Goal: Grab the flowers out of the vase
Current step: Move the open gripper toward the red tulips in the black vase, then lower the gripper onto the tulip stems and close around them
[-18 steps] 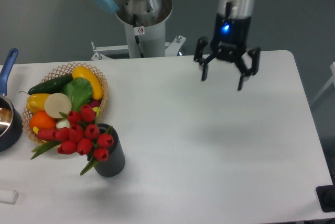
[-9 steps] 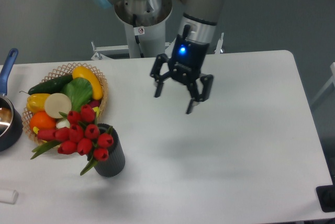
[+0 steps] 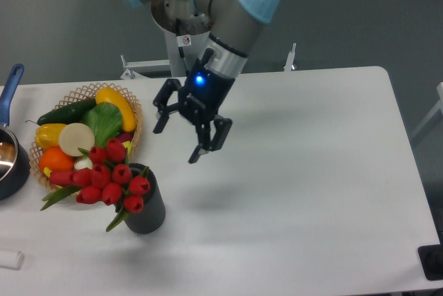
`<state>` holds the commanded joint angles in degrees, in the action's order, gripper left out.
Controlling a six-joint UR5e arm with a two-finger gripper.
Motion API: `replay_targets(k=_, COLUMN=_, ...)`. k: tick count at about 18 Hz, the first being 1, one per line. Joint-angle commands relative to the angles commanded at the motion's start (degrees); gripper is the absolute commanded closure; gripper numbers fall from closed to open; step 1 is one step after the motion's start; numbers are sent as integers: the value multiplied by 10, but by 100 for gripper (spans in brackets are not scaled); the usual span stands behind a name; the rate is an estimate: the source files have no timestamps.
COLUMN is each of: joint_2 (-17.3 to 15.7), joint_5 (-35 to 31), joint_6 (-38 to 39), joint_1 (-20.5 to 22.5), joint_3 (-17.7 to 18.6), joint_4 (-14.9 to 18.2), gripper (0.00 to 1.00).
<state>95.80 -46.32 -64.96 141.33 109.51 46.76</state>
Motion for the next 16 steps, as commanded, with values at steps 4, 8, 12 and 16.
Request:
replay_targets(k=4, joint_2=25, joint_5=20, joint_6=57, joint_1=-13, joint_3=-7, joint_4=-34, gripper=0)
replay_targets(k=8, joint_2=42, joint_5=20, joint_6=61, joint_1=-25, joint_3=-8, joint_4=-41, gripper=0)
replay_targets(k=12, joint_2=48, joint_5=20, joint_6=65, joint_1=-38, joint_3=-5, joint_4=-41, gripper=0)
replay_targets(k=16, joint_2=69, joint_5=20, joint_6=65, joint_1=-43, joint_3=-12, joint_4=-60, gripper=0)
